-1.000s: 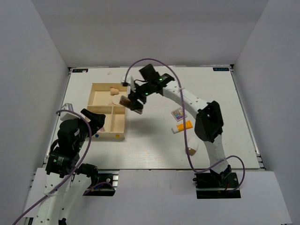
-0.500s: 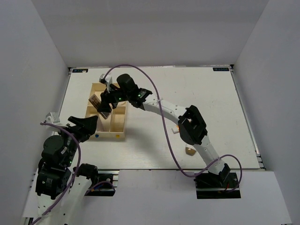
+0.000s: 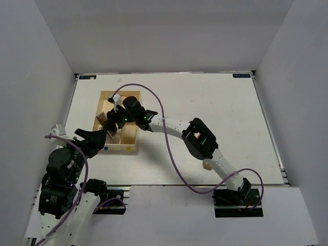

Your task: Organize the makeup

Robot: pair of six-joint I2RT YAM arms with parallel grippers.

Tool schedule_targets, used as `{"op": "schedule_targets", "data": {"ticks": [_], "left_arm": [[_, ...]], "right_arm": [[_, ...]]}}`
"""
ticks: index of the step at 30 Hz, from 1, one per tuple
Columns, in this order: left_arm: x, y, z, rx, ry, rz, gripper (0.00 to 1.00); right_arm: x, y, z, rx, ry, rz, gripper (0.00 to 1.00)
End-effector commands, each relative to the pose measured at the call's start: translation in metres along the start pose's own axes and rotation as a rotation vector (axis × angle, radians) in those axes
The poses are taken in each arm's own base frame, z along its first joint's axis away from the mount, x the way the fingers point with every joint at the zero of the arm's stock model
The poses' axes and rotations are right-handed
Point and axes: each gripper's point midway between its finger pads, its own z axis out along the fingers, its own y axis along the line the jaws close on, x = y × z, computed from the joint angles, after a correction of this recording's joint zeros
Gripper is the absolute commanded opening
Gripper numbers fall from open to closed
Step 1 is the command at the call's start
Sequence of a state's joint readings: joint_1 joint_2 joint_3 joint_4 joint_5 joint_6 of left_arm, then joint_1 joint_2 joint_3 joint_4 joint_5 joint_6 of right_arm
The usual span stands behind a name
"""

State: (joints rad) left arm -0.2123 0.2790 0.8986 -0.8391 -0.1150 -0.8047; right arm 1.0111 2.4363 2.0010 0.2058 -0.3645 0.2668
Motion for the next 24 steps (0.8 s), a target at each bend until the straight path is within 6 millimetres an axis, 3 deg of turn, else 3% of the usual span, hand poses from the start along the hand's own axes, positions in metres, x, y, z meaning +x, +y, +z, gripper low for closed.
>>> {"op": "schedule_targets", "data": {"ticks": [1, 5, 9, 13, 14, 15, 16, 17, 18, 19, 20, 21, 22, 23, 24], "left_arm": [[0.006, -0.003, 0.007, -0.005, 0.044, -0.011, 0.8], [0.014, -0.009, 0.019, 0.006, 0.099, -0.005, 0.8], [0.014, -0.014, 0.024, 0.02, 0.114, 0.002, 0.81], [0.011, -0.021, 0.03, 0.045, 0.108, 0.007, 0.8], [0.016, -0.028, 0.03, 0.078, 0.143, 0.006, 0.79], [0.02, -0.029, 0.036, 0.077, 0.17, 0.006, 0.77], [0.022, -0.033, 0.042, 0.094, 0.183, 0.008, 0.75], [0.03, -0.039, 0.045, 0.126, 0.227, 0.007, 0.73], [0.038, -0.039, 0.056, 0.124, 0.268, 0.006, 0.7], [0.042, -0.042, 0.064, 0.148, 0.278, 0.002, 0.64], [0.051, -0.047, 0.067, 0.178, 0.325, -0.004, 0.61], [0.06, -0.045, 0.08, 0.166, 0.367, -0.012, 0.57], [0.067, -0.052, 0.086, 0.197, 0.393, -0.009, 0.51], [0.069, -0.053, 0.093, 0.196, 0.405, -0.01, 0.48], [0.073, -0.057, 0.097, 0.213, 0.433, -0.01, 0.46]], "right_arm": [[-0.043, 0.005, -0.013, -0.016, -0.102, -0.089, 0.64], [-0.063, 0.017, -0.029, -0.063, -0.127, -0.126, 0.75], [-0.077, 0.024, -0.036, -0.088, -0.139, -0.151, 0.79], [-0.095, 0.018, -0.051, -0.076, -0.151, -0.162, 0.76], [-0.11, 0.022, -0.061, -0.07, -0.174, -0.178, 0.74], [-0.119, 0.02, -0.069, -0.056, -0.184, -0.214, 0.68], [-0.125, 0.0, -0.081, -0.007, -0.178, -0.217, 0.61], [-0.136, -0.003, -0.095, 0.03, -0.192, -0.224, 0.48], [-0.139, -0.015, -0.105, 0.069, -0.19, -0.221, 0.2], [-0.14, -0.044, -0.126, 0.144, -0.163, -0.188, 0.08], [-0.138, -0.056, -0.136, 0.183, -0.14, -0.173, 0.0], [-0.135, -0.069, -0.148, 0.225, -0.117, -0.161, 0.0], [-0.136, -0.098, -0.178, 0.313, -0.1, -0.137, 0.0], [-0.125, -0.107, -0.191, 0.343, -0.058, -0.116, 0.0], [-0.099, -0.123, -0.205, 0.384, 0.002, -0.099, 0.0]]}}
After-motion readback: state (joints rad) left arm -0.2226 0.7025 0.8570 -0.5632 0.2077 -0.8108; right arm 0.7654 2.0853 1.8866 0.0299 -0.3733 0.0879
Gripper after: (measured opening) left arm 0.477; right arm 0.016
